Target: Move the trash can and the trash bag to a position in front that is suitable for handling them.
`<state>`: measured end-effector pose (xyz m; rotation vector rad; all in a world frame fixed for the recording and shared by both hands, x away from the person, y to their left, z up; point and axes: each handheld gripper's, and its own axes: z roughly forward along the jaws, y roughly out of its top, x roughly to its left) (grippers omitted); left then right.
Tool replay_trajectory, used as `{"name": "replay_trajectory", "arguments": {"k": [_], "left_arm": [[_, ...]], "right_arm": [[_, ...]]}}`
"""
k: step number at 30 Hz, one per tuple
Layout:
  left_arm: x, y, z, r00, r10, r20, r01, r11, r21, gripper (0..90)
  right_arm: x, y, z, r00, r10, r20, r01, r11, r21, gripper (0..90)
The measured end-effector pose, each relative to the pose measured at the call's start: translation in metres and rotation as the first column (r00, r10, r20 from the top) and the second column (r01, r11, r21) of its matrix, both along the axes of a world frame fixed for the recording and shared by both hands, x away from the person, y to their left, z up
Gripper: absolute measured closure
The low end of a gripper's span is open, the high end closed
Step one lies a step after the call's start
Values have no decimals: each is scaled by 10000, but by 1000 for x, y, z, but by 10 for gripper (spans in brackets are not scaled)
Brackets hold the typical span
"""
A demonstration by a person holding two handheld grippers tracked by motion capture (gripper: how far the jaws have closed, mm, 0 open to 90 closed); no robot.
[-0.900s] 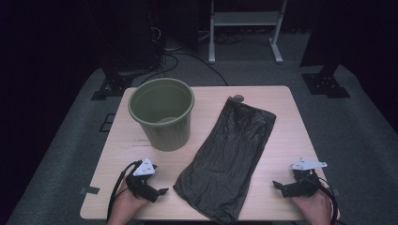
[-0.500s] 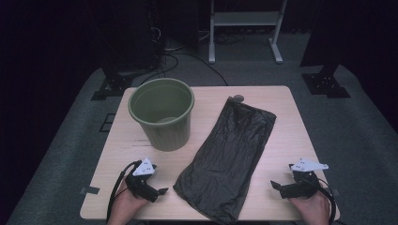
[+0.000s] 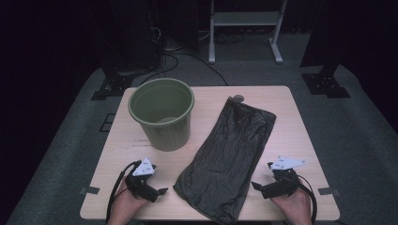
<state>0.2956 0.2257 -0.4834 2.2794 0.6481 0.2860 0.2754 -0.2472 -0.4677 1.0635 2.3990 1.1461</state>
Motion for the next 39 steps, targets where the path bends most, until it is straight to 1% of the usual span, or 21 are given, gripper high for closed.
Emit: {"name": "replay_trajectory", "arguments": {"k": [4, 5, 9, 11, 12, 13, 15, 16, 19, 20, 21, 22, 23, 24, 27, 30, 35, 39], "left_arm": [[0, 0, 0, 10000, 12, 0, -12, 10000, -1, 0], [0, 0, 0, 10000, 15, 0, -15, 10000, -3, 0], [0, 0, 0, 10000, 15, -2, -15, 10000, -5, 0], [0, 0, 0, 10000, 16, -2, -16, 10000, -3, 0], [0, 0, 0, 10000, 16, -1, -16, 10000, -3, 0], [0, 0, 0, 10000, 14, -2, -14, 10000, -2, 0], [0, 0, 0, 10000, 17, -2, -17, 10000, -4, 0], [0, 0, 0, 10000, 17, -2, -17, 10000, -6, 0], [0, 0, 0, 10000, 16, -2, -16, 10000, -3, 0], [0, 0, 0, 10000, 18, 0, -18, 10000, -5, 0], [0, 0, 0, 10000, 17, -2, -17, 10000, -4, 0], [0, 0, 0, 10000, 17, -3, -17, 10000, -2, 0], [0, 0, 0, 10000, 18, -2, -18, 10000, -6, 0], [0, 0, 0, 10000, 15, -4, -15, 10000, -2, 0], [0, 0, 0, 10000, 17, -2, -17, 10000, -6, 0], [0, 0, 0, 10000, 17, -3, -17, 10000, -5, 0], [0, 0, 0, 10000, 17, -4, -17, 10000, -5, 0], [0, 0, 0, 10000, 19, -3, -19, 10000, -8, 0]], "right_arm": [[3, 14, -2, 9997, 216, -116, -217, 9997, -106, 0], [5, 18, -3, 9994, 284, -174, -287, 9994, -182, 47], [8, 25, -6, 9989, 386, -254, -393, 9988, -299, 68], [10, 30, -9, 9985, 442, -319, -457, 9978, -480, 145], [11, 31, -10, 9987, 400, -327, -418, 9974, -581, 155], [12, 33, -11, 9988, 327, -360, -352, 9968, -724, 229], [12, 35, -11, 9994, 248, -243, -269, 9957, -882, 331], [12, 34, -11, 9994, 247, -222, -265, 9959, -861, 410], [11, 33, -10, 9994, 289, -178, -302, 9963, -799, 609], [11, 32, -9, 9992, 359, -180, -372, 9962, -789, 713], [11, 32, -9, 9990, 412, -157, -423, 9959, -803, 768], [11, 32, -9, 9988, 471, -163, -482, 9956, -807, 850], [11, 32, -9, 9988, 473, -136, -483, 9952, -853, 875], [10, 32, -9, 9990, 445, -76, -450, 9946, -932, 886], [12, 30, -8, 9990, 426, -117, -435, 9946, -938, 889], [13, 23, -7, 9993, 328, -154, -342, 9949, -950, 888], [14, 2, -3, 9999, -65, -126, 56, 9970, -771, 886], [15, -17, -1, 9993, -346, -112, 336, 9966, -753, 886]]}}
